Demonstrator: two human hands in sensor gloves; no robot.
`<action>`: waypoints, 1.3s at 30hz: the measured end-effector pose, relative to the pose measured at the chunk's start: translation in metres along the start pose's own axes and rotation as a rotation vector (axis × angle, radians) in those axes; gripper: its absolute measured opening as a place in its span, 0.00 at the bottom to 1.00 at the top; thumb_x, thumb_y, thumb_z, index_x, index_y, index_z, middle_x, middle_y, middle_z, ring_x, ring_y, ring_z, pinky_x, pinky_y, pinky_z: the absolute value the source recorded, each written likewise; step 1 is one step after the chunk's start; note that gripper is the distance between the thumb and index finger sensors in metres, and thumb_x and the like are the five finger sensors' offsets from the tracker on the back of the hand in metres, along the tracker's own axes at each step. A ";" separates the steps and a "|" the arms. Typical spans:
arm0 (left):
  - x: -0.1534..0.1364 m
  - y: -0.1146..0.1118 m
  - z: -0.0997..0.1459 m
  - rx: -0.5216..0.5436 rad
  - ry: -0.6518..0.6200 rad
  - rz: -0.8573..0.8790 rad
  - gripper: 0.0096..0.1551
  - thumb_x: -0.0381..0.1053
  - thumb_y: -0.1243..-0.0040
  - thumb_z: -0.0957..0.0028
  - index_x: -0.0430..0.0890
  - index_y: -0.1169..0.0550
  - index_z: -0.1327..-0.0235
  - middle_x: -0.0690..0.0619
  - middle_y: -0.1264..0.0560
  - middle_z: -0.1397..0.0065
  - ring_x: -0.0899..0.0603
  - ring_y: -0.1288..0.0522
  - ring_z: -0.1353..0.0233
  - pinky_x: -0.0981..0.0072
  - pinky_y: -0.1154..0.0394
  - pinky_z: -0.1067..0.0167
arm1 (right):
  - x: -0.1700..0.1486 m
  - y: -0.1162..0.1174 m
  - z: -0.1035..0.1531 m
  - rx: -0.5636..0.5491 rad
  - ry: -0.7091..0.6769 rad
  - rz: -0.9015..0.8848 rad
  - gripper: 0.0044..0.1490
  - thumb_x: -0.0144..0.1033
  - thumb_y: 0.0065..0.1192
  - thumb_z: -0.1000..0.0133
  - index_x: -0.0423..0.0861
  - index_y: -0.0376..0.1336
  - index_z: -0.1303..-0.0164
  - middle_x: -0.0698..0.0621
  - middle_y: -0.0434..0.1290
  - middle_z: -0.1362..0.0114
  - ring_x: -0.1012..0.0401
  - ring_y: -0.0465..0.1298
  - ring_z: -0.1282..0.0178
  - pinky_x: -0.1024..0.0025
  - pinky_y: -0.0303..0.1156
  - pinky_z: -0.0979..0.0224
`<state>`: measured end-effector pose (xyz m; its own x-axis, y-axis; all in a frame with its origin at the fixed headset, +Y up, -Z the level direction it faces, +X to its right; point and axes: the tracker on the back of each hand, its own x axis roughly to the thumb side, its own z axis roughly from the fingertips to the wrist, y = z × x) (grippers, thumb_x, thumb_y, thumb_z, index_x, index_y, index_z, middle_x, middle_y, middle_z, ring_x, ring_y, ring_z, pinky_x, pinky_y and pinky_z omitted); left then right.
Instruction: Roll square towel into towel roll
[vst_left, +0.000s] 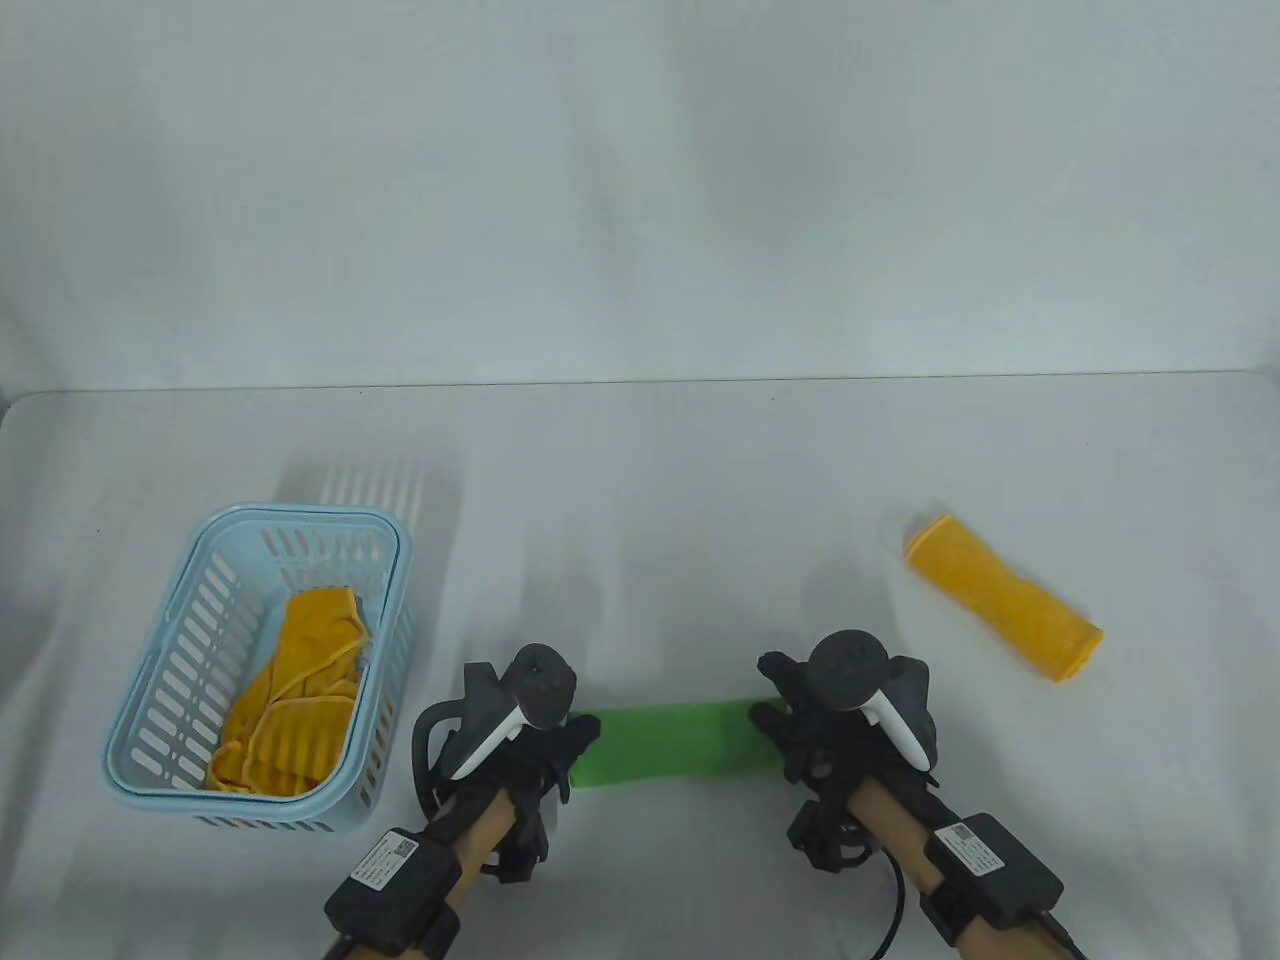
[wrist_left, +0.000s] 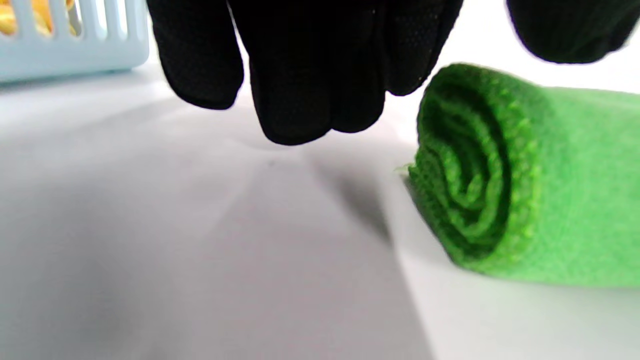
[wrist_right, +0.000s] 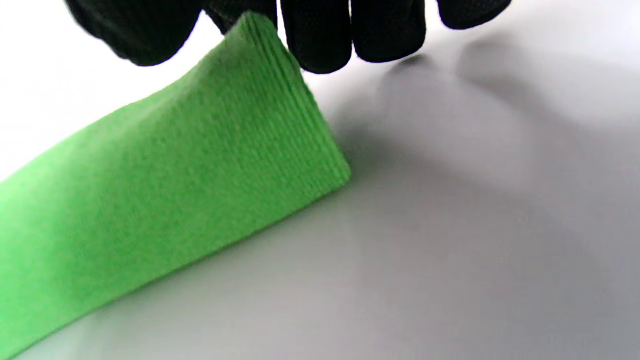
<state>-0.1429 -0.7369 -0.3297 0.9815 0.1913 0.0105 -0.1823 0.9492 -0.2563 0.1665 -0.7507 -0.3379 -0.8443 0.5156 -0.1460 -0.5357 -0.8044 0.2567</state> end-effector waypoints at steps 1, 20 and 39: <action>0.001 0.001 0.001 0.009 -0.007 -0.003 0.45 0.70 0.45 0.62 0.56 0.33 0.27 0.56 0.27 0.27 0.44 0.22 0.31 0.45 0.28 0.31 | 0.000 -0.002 0.001 -0.003 -0.005 -0.006 0.45 0.60 0.59 0.60 0.63 0.53 0.30 0.56 0.62 0.24 0.50 0.62 0.23 0.42 0.57 0.23; 0.010 0.057 0.042 0.293 -0.136 0.059 0.50 0.74 0.45 0.64 0.57 0.35 0.25 0.55 0.32 0.22 0.41 0.27 0.25 0.40 0.32 0.28 | 0.064 0.011 0.042 -0.042 -0.338 0.248 0.48 0.58 0.61 0.60 0.64 0.48 0.29 0.59 0.54 0.20 0.51 0.53 0.16 0.40 0.50 0.20; 0.006 0.062 0.044 0.297 -0.166 0.089 0.49 0.73 0.45 0.63 0.56 0.35 0.25 0.54 0.31 0.22 0.40 0.26 0.25 0.40 0.31 0.29 | 0.104 0.074 0.001 0.141 -0.208 0.684 0.53 0.58 0.67 0.64 0.56 0.50 0.30 0.55 0.56 0.23 0.51 0.55 0.20 0.40 0.49 0.19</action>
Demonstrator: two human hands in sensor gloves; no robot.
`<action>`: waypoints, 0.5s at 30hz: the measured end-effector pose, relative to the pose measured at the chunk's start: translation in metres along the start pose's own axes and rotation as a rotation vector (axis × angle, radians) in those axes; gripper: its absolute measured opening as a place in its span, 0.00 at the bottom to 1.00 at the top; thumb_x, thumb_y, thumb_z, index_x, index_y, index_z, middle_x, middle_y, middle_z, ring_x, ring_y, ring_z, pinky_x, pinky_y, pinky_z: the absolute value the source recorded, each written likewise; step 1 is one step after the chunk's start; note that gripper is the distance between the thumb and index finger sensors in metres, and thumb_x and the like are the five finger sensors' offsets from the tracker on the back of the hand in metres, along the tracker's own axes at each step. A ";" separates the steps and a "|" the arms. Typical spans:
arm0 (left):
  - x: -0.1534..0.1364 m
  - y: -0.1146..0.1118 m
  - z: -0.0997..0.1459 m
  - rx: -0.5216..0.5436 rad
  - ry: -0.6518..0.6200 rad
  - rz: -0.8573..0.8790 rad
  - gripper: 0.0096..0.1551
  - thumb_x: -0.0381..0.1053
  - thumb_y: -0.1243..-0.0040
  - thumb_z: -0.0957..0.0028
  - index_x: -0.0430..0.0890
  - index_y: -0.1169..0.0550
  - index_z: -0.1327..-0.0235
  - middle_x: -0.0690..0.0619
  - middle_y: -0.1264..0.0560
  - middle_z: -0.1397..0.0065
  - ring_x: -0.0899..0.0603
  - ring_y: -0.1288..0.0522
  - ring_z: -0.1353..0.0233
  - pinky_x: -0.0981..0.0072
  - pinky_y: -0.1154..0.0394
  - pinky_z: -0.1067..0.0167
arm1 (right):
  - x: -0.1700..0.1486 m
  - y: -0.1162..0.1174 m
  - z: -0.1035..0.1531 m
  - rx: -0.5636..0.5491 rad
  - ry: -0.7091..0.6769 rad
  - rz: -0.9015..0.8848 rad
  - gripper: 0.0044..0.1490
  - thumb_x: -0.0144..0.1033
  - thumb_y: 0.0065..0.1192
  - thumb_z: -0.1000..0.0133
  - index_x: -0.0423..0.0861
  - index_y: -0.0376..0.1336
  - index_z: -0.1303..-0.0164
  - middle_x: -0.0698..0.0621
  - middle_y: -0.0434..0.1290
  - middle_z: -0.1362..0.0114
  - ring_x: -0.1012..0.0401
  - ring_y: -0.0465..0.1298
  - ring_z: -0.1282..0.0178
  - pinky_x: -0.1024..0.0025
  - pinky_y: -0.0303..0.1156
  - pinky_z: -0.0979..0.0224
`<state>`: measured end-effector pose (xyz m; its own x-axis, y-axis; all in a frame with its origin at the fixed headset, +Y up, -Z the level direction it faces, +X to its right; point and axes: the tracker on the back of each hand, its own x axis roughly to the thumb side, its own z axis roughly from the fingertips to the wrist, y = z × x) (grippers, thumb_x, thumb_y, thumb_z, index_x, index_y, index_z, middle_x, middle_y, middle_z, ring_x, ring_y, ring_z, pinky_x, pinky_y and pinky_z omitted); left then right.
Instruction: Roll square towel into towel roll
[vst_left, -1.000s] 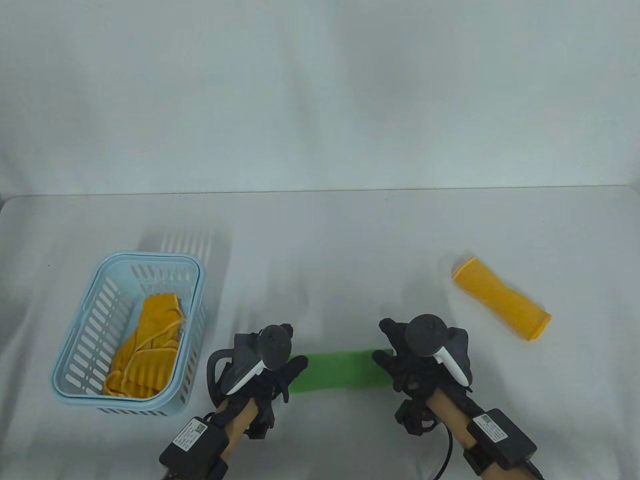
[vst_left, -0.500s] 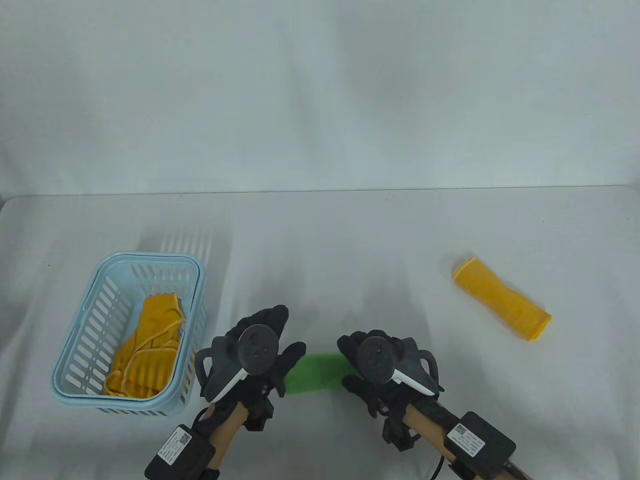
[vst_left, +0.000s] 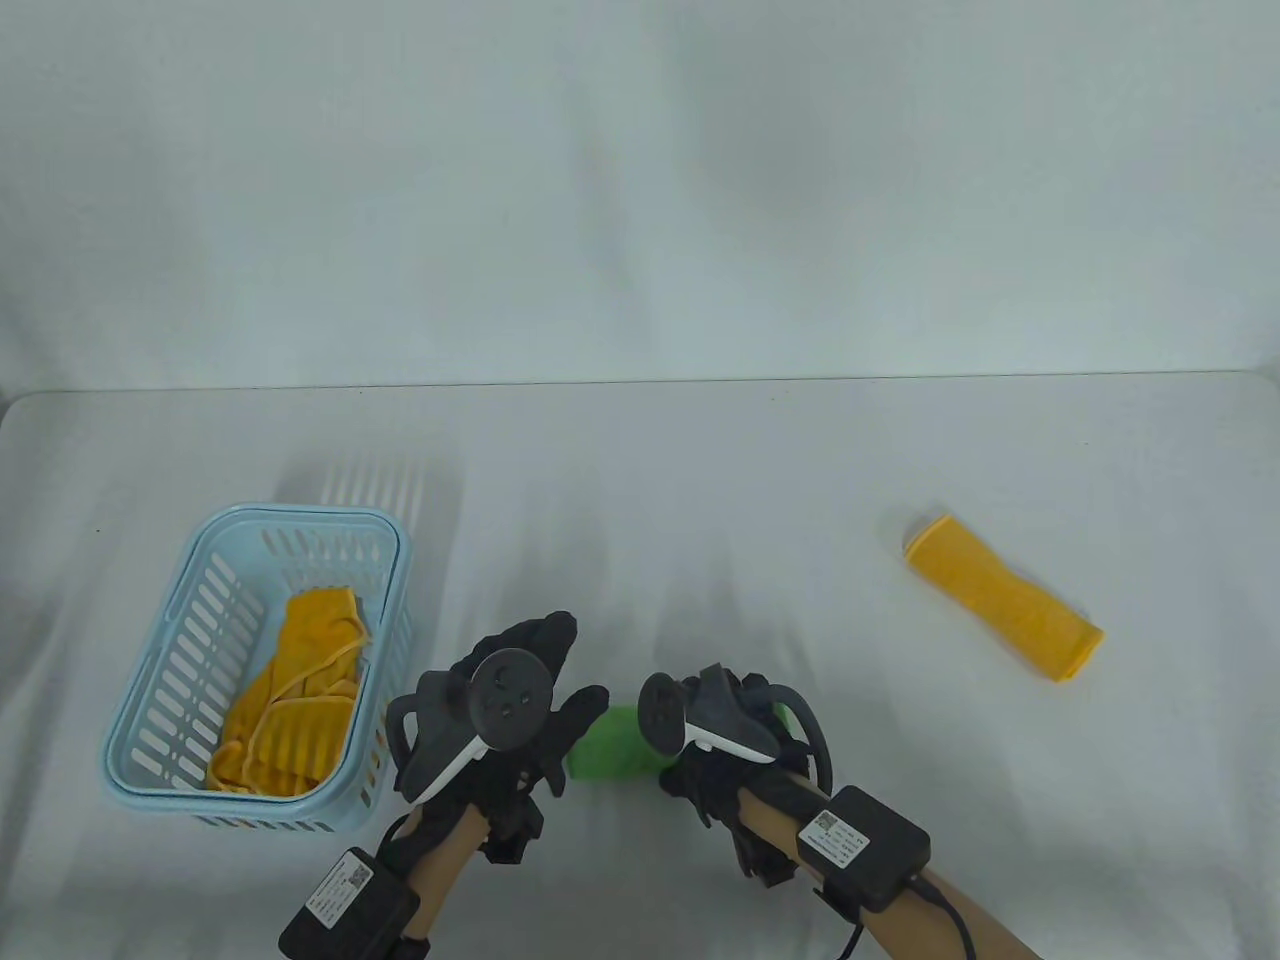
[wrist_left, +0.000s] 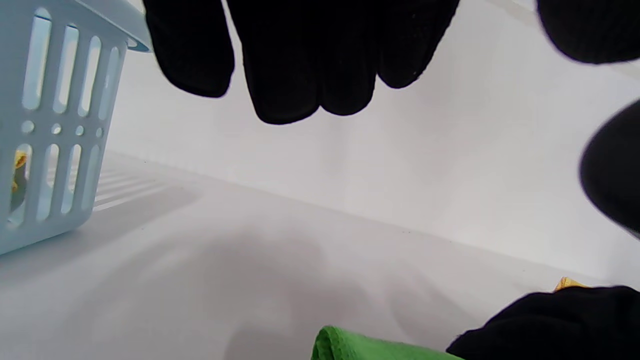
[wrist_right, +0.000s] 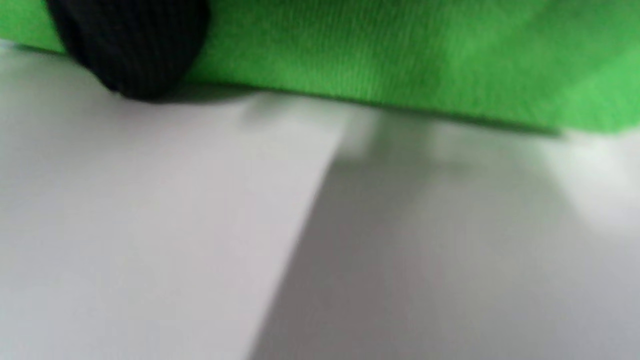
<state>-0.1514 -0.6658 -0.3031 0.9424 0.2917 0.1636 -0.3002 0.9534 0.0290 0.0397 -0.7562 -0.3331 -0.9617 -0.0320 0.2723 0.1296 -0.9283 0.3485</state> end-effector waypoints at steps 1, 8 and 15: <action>0.000 0.000 0.000 -0.002 -0.001 -0.001 0.49 0.73 0.45 0.63 0.56 0.35 0.25 0.54 0.31 0.22 0.40 0.27 0.25 0.41 0.31 0.29 | 0.001 -0.002 -0.003 0.020 0.005 -0.005 0.52 0.57 0.69 0.65 0.56 0.51 0.31 0.55 0.57 0.25 0.51 0.57 0.22 0.41 0.50 0.19; 0.001 0.000 0.000 -0.007 -0.006 -0.006 0.49 0.73 0.45 0.63 0.56 0.35 0.25 0.54 0.31 0.23 0.40 0.26 0.25 0.41 0.31 0.29 | -0.002 -0.006 -0.016 0.087 0.010 -0.121 0.44 0.53 0.76 0.66 0.55 0.60 0.40 0.55 0.63 0.32 0.51 0.62 0.29 0.43 0.54 0.21; -0.002 0.001 0.001 0.000 0.007 0.008 0.49 0.73 0.45 0.63 0.56 0.35 0.25 0.54 0.31 0.23 0.40 0.26 0.25 0.41 0.31 0.29 | -0.013 -0.012 -0.010 0.080 0.014 -0.208 0.42 0.55 0.76 0.67 0.55 0.62 0.43 0.55 0.65 0.34 0.51 0.64 0.31 0.43 0.56 0.22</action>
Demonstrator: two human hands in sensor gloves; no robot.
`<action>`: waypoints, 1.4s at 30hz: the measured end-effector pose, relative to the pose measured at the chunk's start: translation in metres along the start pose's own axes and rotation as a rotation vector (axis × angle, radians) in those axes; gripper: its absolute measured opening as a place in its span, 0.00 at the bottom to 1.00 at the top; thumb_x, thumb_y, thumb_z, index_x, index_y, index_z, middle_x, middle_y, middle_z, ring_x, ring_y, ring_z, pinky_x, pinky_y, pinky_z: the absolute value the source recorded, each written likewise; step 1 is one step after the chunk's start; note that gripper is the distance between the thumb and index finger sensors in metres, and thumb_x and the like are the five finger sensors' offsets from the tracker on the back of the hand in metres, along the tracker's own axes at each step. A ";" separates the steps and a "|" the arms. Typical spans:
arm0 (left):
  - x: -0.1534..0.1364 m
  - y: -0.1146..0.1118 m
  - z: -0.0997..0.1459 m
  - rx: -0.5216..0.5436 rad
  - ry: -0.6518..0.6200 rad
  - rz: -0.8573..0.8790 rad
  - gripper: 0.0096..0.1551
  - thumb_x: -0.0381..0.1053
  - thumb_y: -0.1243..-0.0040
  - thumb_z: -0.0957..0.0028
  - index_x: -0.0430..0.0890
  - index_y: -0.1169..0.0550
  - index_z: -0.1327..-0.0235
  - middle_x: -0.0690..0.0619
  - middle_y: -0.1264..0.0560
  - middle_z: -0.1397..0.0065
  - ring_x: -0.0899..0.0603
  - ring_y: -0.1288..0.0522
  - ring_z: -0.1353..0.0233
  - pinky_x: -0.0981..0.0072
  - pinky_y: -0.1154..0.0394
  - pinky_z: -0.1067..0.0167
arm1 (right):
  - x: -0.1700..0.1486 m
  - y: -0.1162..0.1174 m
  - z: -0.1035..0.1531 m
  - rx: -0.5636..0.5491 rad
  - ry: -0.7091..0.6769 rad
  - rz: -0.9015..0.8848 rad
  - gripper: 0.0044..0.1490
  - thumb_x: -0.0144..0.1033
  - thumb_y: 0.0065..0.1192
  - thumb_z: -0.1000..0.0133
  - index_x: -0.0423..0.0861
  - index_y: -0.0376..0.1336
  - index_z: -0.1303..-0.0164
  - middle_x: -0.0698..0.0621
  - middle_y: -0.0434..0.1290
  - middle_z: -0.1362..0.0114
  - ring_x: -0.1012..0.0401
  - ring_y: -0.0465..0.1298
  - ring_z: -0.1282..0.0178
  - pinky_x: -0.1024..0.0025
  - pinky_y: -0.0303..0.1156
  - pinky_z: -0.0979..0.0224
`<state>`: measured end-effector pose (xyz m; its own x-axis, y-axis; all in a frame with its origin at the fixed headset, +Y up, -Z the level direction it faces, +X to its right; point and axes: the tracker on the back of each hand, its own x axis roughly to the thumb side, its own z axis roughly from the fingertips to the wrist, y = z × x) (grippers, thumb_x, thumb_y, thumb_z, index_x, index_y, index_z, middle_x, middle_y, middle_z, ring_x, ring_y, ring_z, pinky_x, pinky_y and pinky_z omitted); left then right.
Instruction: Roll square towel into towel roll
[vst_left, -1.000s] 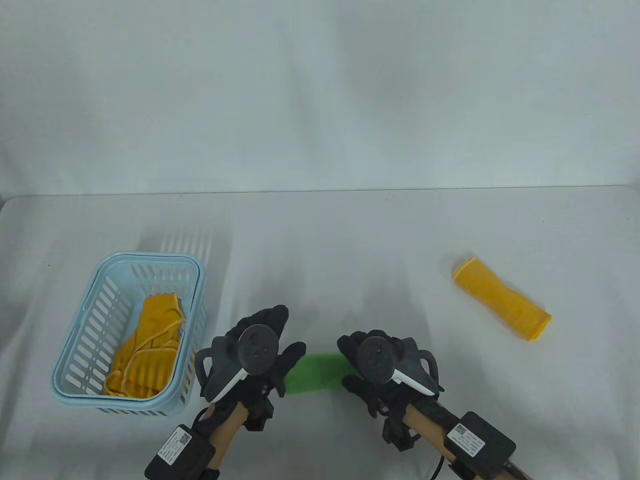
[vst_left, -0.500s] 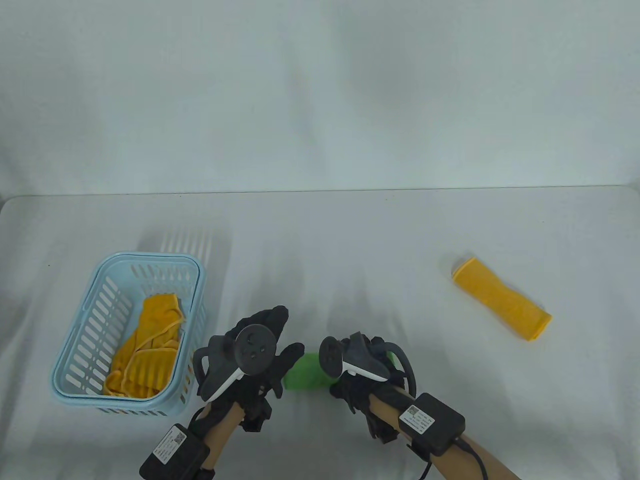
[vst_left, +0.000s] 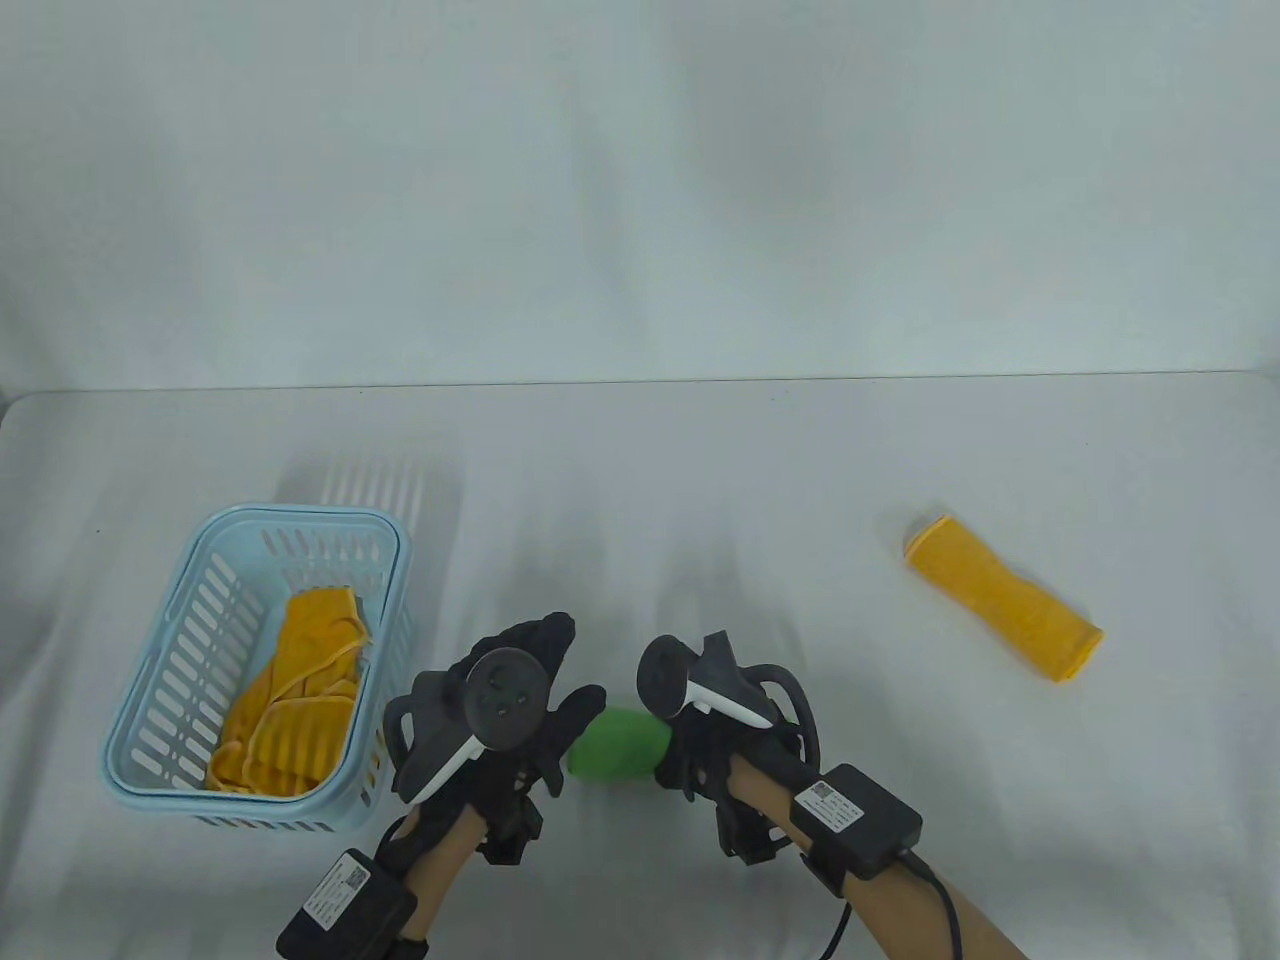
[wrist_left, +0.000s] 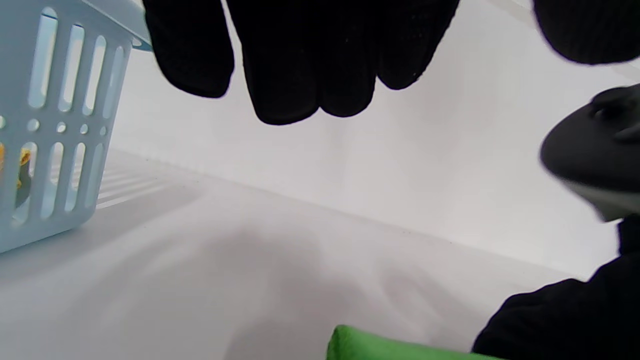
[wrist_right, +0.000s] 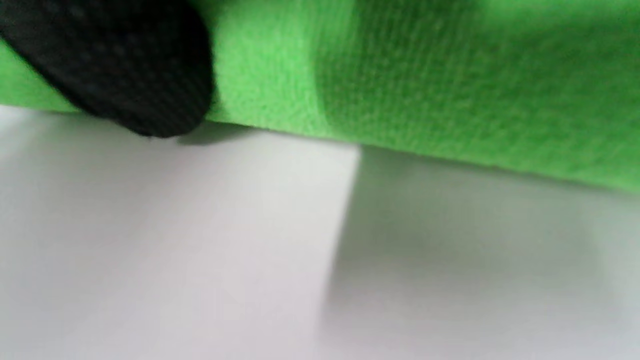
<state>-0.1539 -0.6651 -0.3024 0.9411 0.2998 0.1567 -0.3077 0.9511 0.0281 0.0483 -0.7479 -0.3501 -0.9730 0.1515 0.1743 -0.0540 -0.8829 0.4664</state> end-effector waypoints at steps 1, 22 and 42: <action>0.000 0.000 0.000 0.002 0.002 -0.002 0.49 0.73 0.45 0.63 0.56 0.35 0.25 0.54 0.31 0.23 0.40 0.26 0.25 0.40 0.31 0.29 | -0.003 -0.005 0.004 -0.018 0.000 -0.022 0.42 0.55 0.76 0.67 0.55 0.63 0.43 0.55 0.65 0.34 0.51 0.64 0.31 0.43 0.56 0.22; 0.004 -0.003 -0.001 0.001 -0.019 -0.026 0.48 0.72 0.45 0.63 0.56 0.35 0.25 0.54 0.31 0.23 0.40 0.27 0.25 0.40 0.31 0.29 | -0.241 -0.083 0.058 -0.399 0.707 -0.163 0.43 0.53 0.76 0.66 0.56 0.61 0.40 0.55 0.63 0.32 0.51 0.62 0.28 0.43 0.54 0.21; 0.003 -0.008 -0.003 -0.023 -0.005 -0.035 0.48 0.72 0.45 0.63 0.56 0.34 0.25 0.54 0.31 0.23 0.40 0.27 0.25 0.40 0.31 0.29 | -0.248 -0.036 0.006 -0.398 0.773 0.052 0.51 0.58 0.72 0.67 0.58 0.54 0.33 0.57 0.56 0.26 0.52 0.57 0.23 0.44 0.51 0.19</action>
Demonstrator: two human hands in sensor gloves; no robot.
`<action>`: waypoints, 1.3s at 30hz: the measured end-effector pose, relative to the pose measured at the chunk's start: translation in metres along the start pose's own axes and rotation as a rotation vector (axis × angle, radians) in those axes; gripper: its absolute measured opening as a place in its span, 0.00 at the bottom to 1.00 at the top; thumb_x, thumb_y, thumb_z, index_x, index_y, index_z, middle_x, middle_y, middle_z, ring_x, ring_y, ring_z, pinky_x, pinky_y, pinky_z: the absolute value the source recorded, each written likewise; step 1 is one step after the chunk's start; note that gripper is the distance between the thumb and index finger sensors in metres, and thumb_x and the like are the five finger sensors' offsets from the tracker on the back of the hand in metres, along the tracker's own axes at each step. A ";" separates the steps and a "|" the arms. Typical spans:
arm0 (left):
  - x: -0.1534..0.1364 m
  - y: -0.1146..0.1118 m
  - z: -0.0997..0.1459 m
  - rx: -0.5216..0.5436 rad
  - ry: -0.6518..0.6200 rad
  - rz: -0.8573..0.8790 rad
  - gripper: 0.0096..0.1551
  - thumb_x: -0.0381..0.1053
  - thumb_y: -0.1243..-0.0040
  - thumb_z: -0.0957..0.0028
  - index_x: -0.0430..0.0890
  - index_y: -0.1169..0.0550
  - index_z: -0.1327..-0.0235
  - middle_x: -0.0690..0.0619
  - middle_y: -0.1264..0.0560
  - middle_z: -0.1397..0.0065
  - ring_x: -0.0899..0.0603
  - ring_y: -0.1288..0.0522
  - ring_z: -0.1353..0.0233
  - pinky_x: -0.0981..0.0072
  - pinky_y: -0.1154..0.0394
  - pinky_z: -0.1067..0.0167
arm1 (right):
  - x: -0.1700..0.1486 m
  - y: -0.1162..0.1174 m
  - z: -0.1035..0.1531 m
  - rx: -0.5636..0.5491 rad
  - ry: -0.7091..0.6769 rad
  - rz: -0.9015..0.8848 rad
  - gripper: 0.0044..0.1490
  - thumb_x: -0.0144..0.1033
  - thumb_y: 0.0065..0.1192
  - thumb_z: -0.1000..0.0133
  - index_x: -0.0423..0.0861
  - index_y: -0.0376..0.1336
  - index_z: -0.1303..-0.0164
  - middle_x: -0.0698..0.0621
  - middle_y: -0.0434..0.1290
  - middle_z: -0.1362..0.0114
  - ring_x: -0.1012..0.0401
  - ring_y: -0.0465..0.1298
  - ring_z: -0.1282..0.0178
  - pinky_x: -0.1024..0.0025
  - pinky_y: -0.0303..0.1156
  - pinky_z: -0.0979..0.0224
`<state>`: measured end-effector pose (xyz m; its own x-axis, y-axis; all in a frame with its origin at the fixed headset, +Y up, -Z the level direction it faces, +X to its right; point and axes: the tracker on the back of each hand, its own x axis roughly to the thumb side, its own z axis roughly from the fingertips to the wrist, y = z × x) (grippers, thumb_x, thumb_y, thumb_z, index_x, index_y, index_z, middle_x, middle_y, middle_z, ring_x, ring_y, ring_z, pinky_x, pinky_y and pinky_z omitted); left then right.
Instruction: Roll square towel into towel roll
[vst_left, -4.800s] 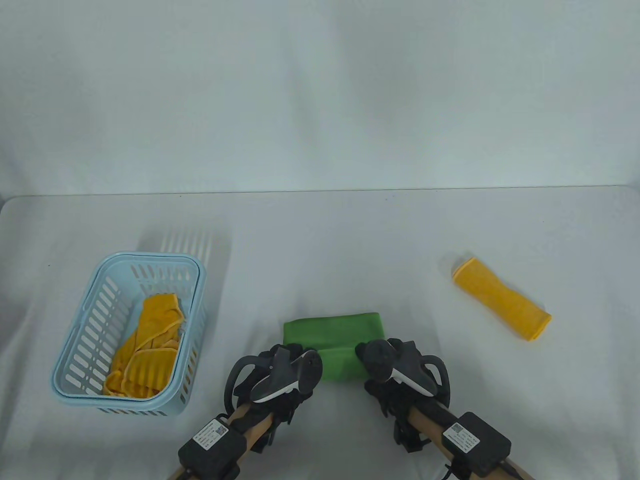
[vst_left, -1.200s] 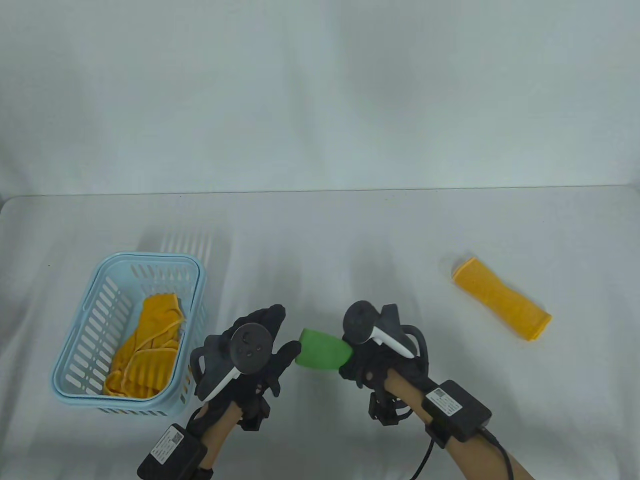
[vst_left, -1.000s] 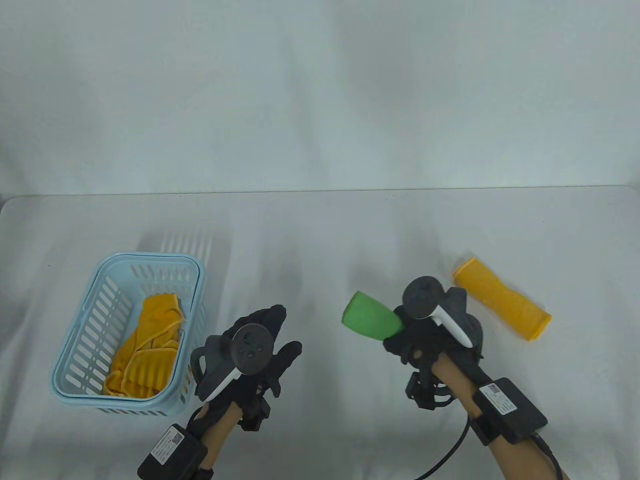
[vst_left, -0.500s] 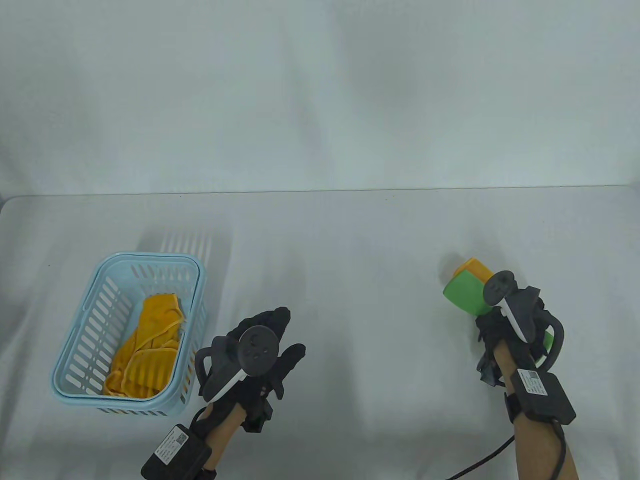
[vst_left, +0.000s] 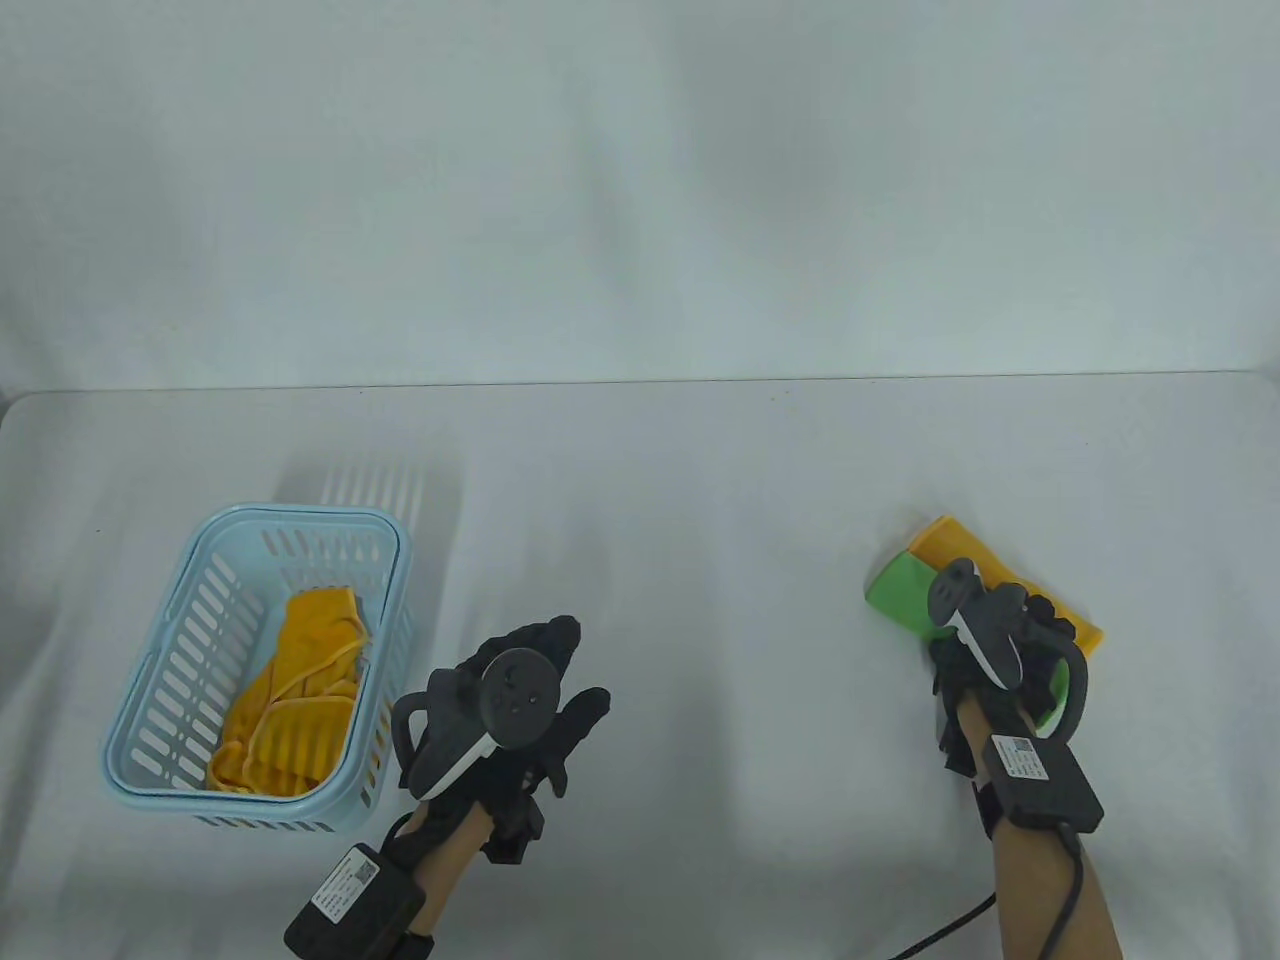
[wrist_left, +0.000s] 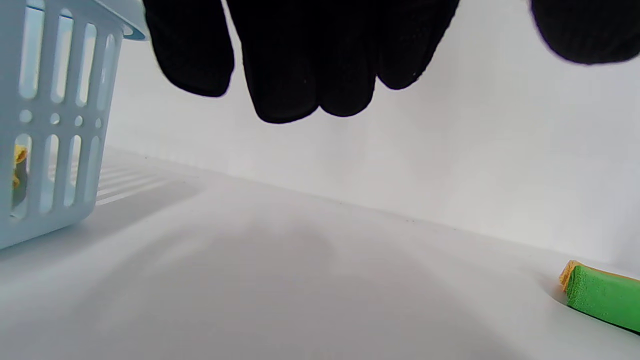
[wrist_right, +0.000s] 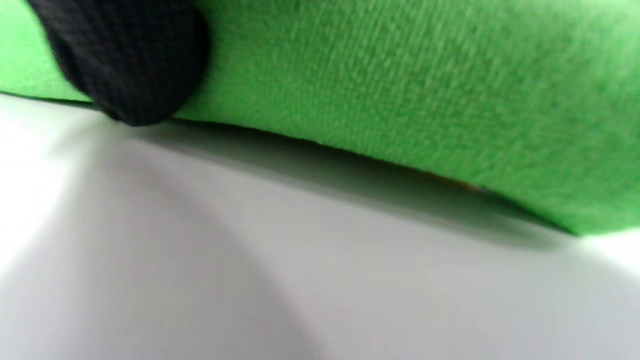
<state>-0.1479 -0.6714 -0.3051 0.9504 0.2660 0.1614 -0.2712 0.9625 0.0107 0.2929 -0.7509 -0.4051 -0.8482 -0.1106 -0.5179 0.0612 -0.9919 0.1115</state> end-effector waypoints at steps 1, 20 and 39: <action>0.000 0.000 0.000 -0.002 -0.001 0.001 0.48 0.72 0.45 0.63 0.56 0.34 0.25 0.54 0.31 0.23 0.40 0.27 0.25 0.40 0.31 0.29 | 0.000 0.000 0.001 0.004 -0.002 0.010 0.52 0.59 0.71 0.67 0.58 0.53 0.33 0.57 0.55 0.25 0.52 0.56 0.23 0.43 0.51 0.19; 0.000 0.000 0.000 -0.008 -0.001 -0.007 0.49 0.72 0.45 0.63 0.56 0.35 0.24 0.53 0.32 0.21 0.39 0.28 0.24 0.39 0.32 0.28 | 0.001 -0.053 0.036 -0.013 -0.103 -0.154 0.50 0.64 0.55 0.60 0.63 0.45 0.27 0.58 0.50 0.17 0.48 0.51 0.15 0.39 0.49 0.19; 0.009 0.012 0.010 0.064 -0.033 -0.003 0.54 0.76 0.46 0.64 0.58 0.39 0.21 0.52 0.39 0.15 0.35 0.36 0.17 0.33 0.38 0.26 | 0.090 -0.110 0.160 -0.044 -0.568 -0.552 0.53 0.65 0.56 0.59 0.65 0.40 0.27 0.59 0.42 0.15 0.47 0.41 0.12 0.34 0.39 0.20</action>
<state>-0.1439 -0.6581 -0.2936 0.9458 0.2606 0.1936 -0.2791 0.9574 0.0743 0.1255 -0.6415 -0.3283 -0.8999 0.4354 0.0243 -0.4359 -0.8969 -0.0751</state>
